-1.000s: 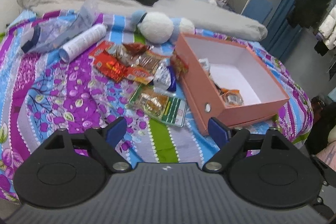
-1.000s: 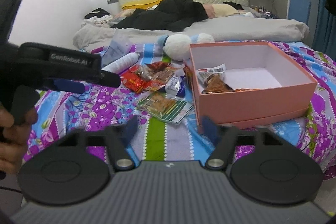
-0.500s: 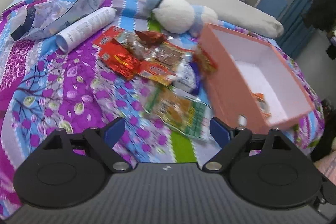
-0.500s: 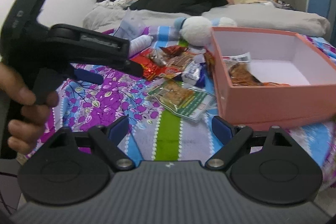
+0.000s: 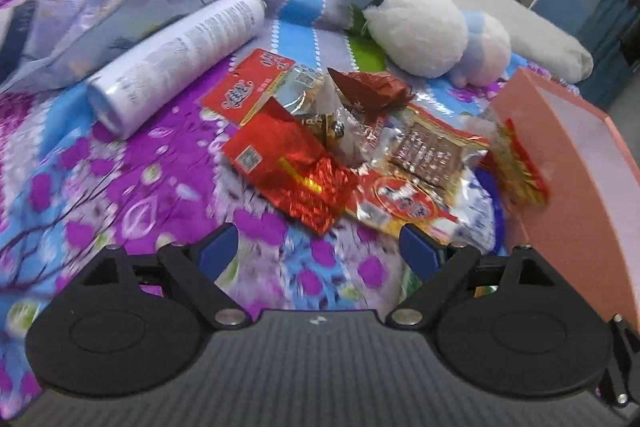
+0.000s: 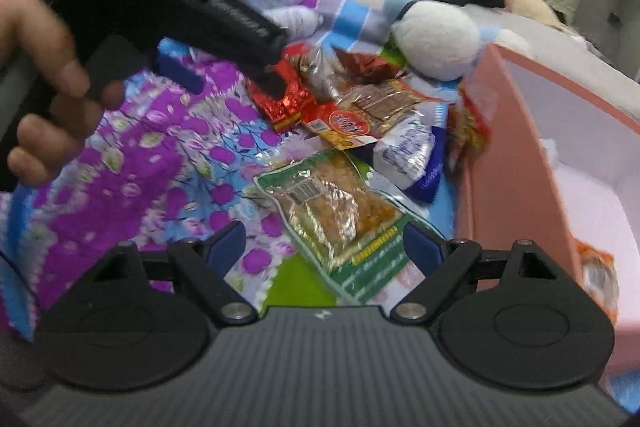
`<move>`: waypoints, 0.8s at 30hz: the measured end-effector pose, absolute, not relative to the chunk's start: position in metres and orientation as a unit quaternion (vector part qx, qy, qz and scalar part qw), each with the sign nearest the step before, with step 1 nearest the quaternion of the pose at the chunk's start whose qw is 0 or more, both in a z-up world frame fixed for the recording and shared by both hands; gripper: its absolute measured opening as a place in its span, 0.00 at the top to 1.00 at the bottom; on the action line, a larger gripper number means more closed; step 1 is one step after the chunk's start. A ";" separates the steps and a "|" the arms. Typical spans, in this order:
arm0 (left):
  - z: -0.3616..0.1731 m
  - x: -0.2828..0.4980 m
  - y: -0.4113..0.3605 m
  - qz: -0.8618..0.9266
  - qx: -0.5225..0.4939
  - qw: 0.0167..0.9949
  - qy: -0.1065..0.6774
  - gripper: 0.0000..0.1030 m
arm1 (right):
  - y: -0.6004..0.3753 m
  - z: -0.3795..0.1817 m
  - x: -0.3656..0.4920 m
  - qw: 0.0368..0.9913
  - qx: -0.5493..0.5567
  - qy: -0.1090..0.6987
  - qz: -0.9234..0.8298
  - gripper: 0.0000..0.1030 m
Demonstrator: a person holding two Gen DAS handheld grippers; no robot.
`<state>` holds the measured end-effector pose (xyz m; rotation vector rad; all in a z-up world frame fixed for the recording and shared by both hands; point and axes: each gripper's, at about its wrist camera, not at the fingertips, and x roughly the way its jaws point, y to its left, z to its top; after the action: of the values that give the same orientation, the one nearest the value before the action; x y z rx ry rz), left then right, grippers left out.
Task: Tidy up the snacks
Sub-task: 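Grasp the red foil packet with left gripper while right gripper grasps the green-labelled packet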
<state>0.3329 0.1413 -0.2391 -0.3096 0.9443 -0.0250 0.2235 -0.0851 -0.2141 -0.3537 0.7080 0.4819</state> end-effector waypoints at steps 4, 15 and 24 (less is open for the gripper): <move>-0.259 0.359 0.140 -0.007 -0.151 0.870 0.470 0.13 | -0.075 -0.223 0.246 0.881 -0.187 0.357 0.246 0.16; -0.277 0.376 0.134 0.025 -0.157 0.888 0.432 0.13 | -0.075 -0.248 0.264 0.870 -0.186 0.360 0.279 0.15; -0.278 0.372 0.131 0.050 -0.153 0.893 0.420 0.23 | -0.090 -0.259 0.293 0.870 -0.117 0.385 0.284 0.02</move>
<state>0.3720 0.1312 -0.2783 -0.3168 0.8717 0.1046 0.2934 -0.0896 -0.2593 -0.2441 0.8043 0.5945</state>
